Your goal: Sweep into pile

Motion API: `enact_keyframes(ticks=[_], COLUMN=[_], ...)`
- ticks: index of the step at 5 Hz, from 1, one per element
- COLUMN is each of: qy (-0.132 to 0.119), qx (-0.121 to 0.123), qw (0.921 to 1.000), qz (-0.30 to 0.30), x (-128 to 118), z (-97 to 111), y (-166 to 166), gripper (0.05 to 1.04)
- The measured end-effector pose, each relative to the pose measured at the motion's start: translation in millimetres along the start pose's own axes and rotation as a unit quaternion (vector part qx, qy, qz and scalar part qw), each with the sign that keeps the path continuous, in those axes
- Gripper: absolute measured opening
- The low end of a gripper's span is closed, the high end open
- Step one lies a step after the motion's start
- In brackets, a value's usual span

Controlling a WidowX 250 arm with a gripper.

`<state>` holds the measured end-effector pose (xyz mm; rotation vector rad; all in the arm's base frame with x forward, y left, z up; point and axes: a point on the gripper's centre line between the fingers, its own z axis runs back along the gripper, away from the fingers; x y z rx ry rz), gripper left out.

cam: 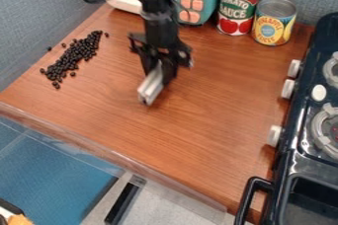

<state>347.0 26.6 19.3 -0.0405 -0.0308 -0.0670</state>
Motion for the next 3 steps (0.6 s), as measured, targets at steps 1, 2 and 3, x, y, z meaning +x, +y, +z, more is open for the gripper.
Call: enact_keyframes(ticks=[1, 2, 3], qy=[0.023, 0.015, -0.061], qx=[-0.018, -0.068, -0.100], qw=[0.9996, 0.9976, 0.9929], qz=[-0.007, -0.009, -0.021], x=[-5, -8, -10], z=[-9, 13, 75], y=[-4, -6, -2], gripper=[0.757, 0.992, 1.006])
